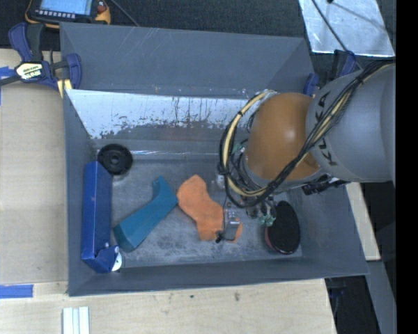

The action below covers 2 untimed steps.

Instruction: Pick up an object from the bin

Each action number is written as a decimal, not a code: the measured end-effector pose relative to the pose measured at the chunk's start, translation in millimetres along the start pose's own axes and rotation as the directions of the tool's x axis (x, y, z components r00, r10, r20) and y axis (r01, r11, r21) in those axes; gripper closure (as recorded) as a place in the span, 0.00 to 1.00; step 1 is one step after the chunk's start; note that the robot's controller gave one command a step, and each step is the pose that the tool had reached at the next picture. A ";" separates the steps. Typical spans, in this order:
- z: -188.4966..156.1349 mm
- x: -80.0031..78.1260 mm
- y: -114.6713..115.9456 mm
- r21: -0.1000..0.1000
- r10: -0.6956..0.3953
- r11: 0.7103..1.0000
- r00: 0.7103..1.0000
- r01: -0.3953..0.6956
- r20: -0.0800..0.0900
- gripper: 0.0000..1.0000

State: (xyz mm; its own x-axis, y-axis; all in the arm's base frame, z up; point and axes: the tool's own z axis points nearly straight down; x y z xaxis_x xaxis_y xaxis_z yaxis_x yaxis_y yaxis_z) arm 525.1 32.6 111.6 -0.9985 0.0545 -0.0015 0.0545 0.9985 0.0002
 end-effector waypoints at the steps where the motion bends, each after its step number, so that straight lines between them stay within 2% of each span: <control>1: 37.1 12.0 10.1 0.000 -0.056 0.998 0.998 0.056 0.001 0.00; 2: 40.7 21.8 32.6 0.000 0.057 0.998 0.998 -0.057 0.000 1.00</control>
Offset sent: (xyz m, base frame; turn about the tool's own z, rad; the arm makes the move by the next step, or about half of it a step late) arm -0.0209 0.0337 -0.0416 0.0582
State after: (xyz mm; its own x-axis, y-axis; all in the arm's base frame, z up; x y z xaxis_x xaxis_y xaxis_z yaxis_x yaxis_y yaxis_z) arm 505.1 66.3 70.9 -0.9938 0.1111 -0.0014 0.1111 0.9938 0.0004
